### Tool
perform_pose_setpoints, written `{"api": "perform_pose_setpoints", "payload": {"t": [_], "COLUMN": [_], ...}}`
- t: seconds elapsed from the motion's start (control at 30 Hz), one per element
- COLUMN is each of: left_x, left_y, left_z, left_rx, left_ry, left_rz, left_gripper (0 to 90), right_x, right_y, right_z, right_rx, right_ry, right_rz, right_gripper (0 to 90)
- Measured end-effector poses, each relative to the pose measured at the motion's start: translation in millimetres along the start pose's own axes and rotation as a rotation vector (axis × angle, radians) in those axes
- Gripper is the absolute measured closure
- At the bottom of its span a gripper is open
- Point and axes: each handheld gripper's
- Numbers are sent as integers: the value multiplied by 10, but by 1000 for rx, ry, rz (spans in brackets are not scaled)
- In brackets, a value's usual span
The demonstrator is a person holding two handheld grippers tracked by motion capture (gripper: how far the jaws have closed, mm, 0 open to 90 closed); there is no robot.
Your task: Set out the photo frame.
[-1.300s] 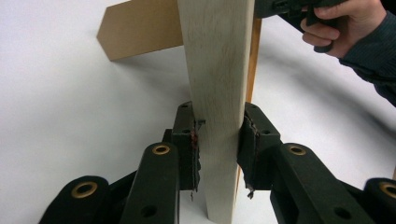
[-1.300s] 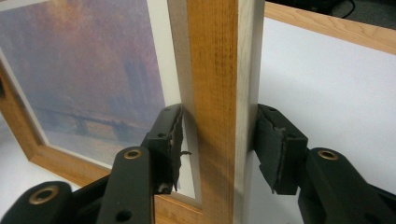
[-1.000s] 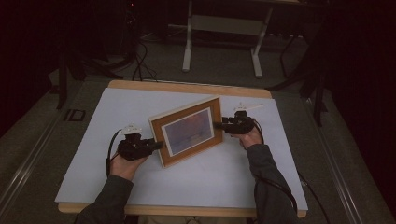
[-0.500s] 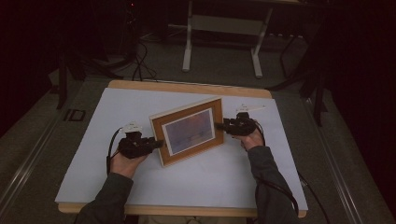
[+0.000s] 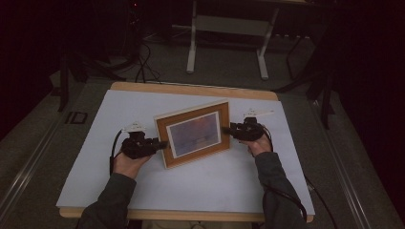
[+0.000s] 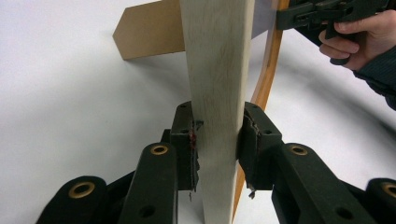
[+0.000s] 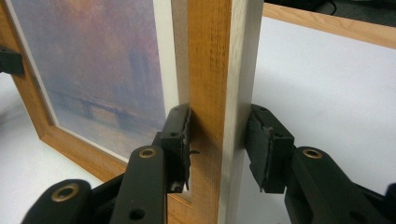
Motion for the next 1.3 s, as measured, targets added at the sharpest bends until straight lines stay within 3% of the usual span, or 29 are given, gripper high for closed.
{"api": "perform_pose_setpoints", "payload": {"t": [1.3], "left_x": [-187], "left_y": [238], "left_z": [134], "left_rx": [26], "left_ry": [4], "left_rz": [-23], "left_gripper": [675], "right_x": [183], "right_y": [221], "right_z": [-171], "right_rx": [74], "right_ry": [-20], "right_rz": [51], "right_gripper": [628]}}
Point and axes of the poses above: each handheld gripper's, and its own axes: z roughly forward along the jaws, x roughly out of its underside, y roughly to its left, and after that the axes turned 3 degrees about y, right-handed
